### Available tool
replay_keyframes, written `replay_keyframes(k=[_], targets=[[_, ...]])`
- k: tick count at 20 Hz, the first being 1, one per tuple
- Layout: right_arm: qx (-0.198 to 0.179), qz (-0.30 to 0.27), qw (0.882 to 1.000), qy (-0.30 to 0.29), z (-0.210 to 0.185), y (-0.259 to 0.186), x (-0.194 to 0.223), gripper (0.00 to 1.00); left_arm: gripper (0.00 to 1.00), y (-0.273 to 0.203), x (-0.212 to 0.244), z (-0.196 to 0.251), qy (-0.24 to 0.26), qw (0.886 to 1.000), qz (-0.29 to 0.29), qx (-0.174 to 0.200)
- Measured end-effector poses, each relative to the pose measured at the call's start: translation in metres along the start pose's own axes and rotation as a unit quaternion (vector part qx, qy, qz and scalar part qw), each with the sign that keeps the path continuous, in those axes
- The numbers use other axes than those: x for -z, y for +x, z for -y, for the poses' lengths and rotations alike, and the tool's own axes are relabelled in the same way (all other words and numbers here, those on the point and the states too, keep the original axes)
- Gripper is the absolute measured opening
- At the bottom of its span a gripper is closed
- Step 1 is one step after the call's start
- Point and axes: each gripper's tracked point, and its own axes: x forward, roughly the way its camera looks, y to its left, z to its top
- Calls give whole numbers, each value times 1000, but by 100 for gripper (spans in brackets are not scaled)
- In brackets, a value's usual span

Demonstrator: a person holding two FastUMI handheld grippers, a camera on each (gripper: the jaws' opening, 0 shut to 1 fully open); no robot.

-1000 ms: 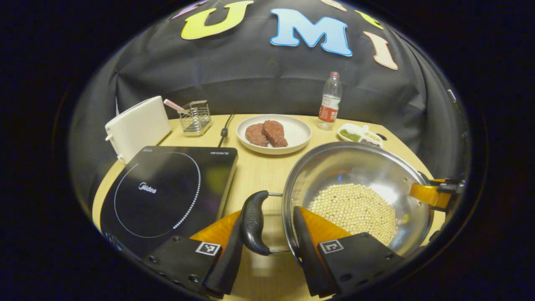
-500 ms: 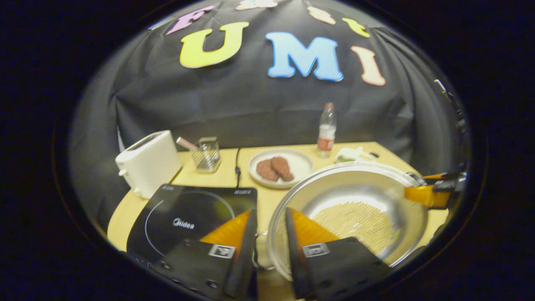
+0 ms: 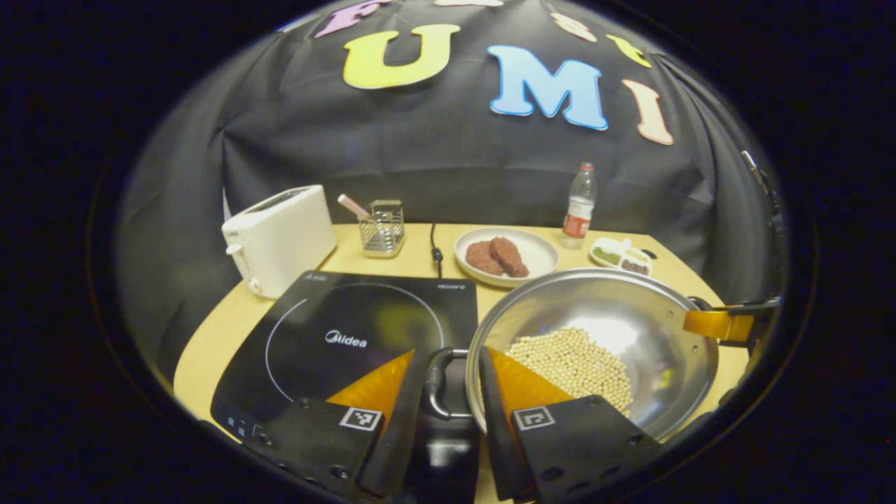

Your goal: First push the handle of the pot to place it horizontally, then grasp the pot with both hands and set it on the induction cooktop.

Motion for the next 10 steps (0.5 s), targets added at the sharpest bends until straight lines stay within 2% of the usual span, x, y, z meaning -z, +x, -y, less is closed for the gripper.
replay_keyframes(k=[2,3,6,7,10], targets=[[-7,-5,1000,11,4,4,5,48,79,3,10,6,-2,1000,-11,3],[-8,-9,1000,15,8,7,7,48,87,4,13,10,2,1000,-12,6],[-15,-11,1000,24,19,8,15,48,89,10,17,20,20,1000,-13,9],[-18,-12,999,26,20,9,16,48,93,14,18,22,22,1000,-17,7],[-26,-14,999,30,24,14,21,48,93,22,17,20,35,999,-21,-5]])
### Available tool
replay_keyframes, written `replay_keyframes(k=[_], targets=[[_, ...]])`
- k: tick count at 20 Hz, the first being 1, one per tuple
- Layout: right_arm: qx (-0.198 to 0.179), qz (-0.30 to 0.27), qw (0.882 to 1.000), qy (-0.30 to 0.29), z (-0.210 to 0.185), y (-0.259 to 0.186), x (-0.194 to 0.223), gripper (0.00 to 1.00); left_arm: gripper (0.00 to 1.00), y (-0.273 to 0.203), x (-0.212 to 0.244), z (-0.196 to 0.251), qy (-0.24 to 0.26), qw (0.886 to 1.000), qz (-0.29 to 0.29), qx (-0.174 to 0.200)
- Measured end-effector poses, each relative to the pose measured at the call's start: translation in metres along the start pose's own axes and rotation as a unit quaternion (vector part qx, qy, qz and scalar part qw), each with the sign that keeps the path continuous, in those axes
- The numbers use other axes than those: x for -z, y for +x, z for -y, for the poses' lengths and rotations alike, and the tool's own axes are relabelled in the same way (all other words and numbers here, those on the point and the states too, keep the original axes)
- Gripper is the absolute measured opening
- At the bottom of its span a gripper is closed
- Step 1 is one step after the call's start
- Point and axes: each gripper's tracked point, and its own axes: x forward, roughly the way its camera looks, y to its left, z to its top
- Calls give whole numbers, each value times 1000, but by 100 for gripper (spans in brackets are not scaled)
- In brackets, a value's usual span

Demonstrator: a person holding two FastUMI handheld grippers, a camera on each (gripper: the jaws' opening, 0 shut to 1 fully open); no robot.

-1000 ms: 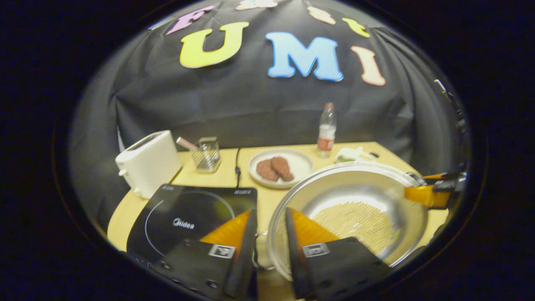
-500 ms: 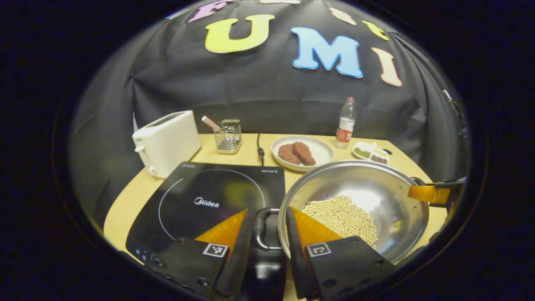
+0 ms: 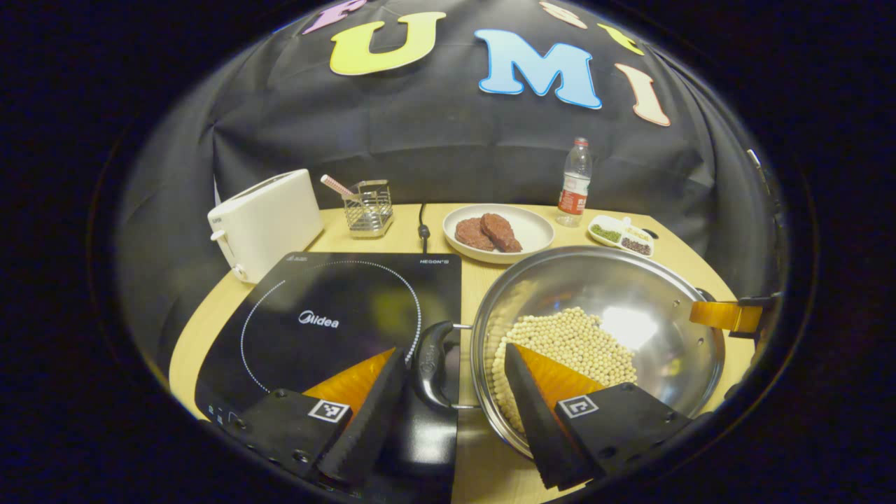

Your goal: First push the handle of the pot to place it horizontally, then grasp the pot with both hands and set it on the induction cooktop.

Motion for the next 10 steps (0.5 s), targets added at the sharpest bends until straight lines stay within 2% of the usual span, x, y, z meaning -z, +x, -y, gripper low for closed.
replay_keyframes(k=[1,2,3,5,7,8,10], targets=[[-5,-1,1000,0,0,2,0,48,88,1,-1,0,5,1000,-1,-3],[-9,7,1000,-1,0,5,-3,49,93,2,-1,0,9,1000,-5,-8],[-11,7,1000,-6,0,7,-4,48,87,3,1,-1,16,1000,-7,-14],[-13,10,1000,-13,0,9,-5,48,86,3,4,-3,32,999,-14,-25],[-10,11,1000,-20,-1,8,-6,48,75,5,3,1,47,998,-18,-29],[-7,12,1000,-26,-1,9,-5,48,67,5,2,1,47,998,-17,-30],[-1,12,999,-46,0,9,-5,48,68,5,-1,2,33,999,-12,-26]])
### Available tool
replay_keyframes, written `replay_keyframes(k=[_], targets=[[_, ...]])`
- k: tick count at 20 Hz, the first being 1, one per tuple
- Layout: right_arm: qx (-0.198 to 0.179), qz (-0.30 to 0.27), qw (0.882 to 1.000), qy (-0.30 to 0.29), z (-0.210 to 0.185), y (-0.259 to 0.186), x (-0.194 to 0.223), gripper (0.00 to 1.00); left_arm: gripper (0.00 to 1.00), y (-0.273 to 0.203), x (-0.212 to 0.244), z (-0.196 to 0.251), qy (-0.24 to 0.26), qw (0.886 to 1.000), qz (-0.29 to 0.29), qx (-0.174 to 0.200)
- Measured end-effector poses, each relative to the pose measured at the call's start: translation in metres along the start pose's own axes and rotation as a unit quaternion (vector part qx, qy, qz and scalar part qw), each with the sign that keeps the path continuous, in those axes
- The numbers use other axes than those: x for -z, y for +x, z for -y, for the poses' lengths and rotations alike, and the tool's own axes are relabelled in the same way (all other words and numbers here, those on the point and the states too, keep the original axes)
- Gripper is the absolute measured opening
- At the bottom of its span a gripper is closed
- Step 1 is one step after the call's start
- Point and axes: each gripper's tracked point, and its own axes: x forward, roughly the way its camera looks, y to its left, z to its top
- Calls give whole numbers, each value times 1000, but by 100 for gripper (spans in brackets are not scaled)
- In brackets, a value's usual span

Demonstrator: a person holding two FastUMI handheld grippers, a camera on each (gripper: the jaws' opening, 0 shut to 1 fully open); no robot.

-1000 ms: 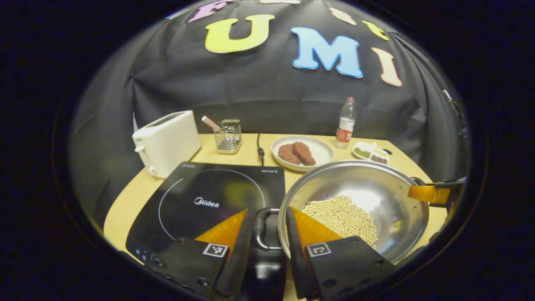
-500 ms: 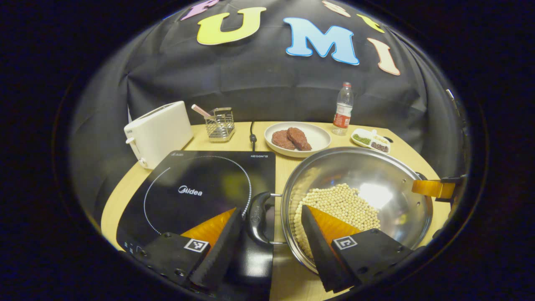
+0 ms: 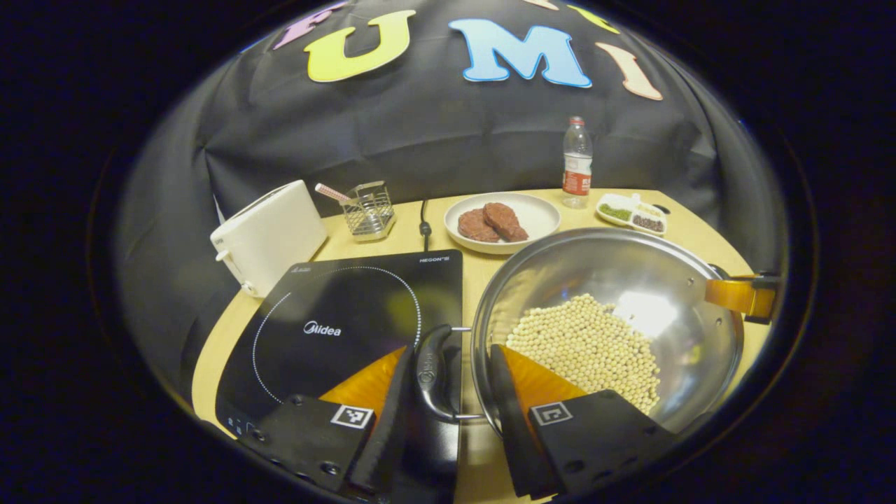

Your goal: First push the handle of the pot to place it horizontally, then grasp the pot with both hands and set it on the induction cooktop.

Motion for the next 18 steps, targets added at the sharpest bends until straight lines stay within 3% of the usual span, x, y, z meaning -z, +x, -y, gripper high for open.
replay_keyframes(k=[2,7,8,10,14,15,18], targets=[[2,6,1000,-9,0,-2,-4,48,61,-1,-3,0,-18,1000,12,7],[4,24,1000,-6,2,-12,-23,48,61,-7,-21,1,-51,998,33,28],[3,26,1000,-3,1,-14,-28,48,57,-9,-27,0,-55,997,37,29],[0,30,1000,-4,-5,-18,-38,48,65,-12,-39,-6,-66,996,43,31],[-7,37,999,-4,-23,-22,-55,48,60,-19,-55,-28,-67,996,56,26],[-8,36,999,-4,-30,-22,-56,48,65,-19,-57,-35,-70,996,55,25],[-15,35,999,-5,-54,-22,-60,48,57,-20,-57,-61,-71,996,57,18]])
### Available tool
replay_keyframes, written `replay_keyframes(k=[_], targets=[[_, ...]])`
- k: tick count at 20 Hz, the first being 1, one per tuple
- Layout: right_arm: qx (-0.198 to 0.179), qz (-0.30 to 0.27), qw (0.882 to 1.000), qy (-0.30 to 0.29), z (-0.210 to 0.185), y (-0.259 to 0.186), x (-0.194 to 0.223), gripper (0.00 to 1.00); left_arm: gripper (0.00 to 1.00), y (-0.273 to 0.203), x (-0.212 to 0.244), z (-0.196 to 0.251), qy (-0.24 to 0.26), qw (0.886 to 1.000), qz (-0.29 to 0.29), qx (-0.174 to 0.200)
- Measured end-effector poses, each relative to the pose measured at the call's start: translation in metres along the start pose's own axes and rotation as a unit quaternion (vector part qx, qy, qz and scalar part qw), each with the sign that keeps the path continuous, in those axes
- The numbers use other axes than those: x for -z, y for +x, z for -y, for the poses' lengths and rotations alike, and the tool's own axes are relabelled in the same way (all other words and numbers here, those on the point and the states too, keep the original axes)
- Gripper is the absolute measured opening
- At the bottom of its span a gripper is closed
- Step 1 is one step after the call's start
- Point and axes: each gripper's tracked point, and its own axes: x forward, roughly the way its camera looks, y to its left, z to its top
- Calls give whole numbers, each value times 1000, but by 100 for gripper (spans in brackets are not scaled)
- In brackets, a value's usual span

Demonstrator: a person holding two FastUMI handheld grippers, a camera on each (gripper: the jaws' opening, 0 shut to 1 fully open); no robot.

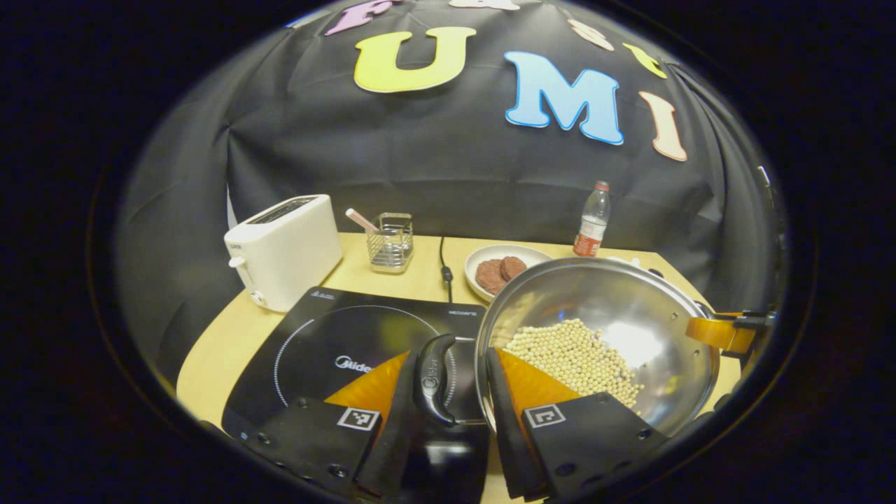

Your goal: First push the handle of the pot to place it horizontally, then grasp the pot with both hands and set it on the induction cooktop.

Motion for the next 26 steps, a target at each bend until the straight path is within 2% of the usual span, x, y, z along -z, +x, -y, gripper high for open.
replay_keyframes(k=[2,4,5,7,8,9,10,12,18,21,22,23,26], targets=[[-5,-3,1000,2,-19,1,0,48,65,-2,-1,-19,-1,1000,-1,-5],[-9,-3,1000,3,-36,3,0,48,65,-2,-3,-40,-2,1000,0,-10],[-10,-3,1000,3,-47,4,-1,48,61,-2,-4,-49,-2,1000,1,-13],[-11,-5,1000,8,-66,4,-1,48,65,-1,-6,-69,-1,1000,2,-15],[-11,-5,1000,9,-76,5,-2,48,61,-1,-7,-80,-1,1000,1,-16],[-10,-6,1000,8,-86,5,-2,48,65,0,-10,-90,-1,1000,3,-17],[-10,-6,1000,9,-95,6,-2,48,61,2,-10,-100,0,1000,3,-18],[-11,-10,1000,13,-114,7,1,48,65,4,-12,-120,4,1000,4,-20],[-12,-20,1000,20,-165,14,8,48,65,14,-11,-172,4,1000,1,-24],[-18,-22,999,26,-188,21,8,48,65,23,-10,-196,8,1000,-3,-25],[-18,-23,999,27,-194,23,8,48,61,27,-14,-203,13,1000,1,-26],[-17,-24,999,28,-200,24,8,48,65,28,-15,-209,16,999,1,-28],[-13,-24,999,29,-212,26,8,48,65,34,-18,-222,14,1000,0,-25]])
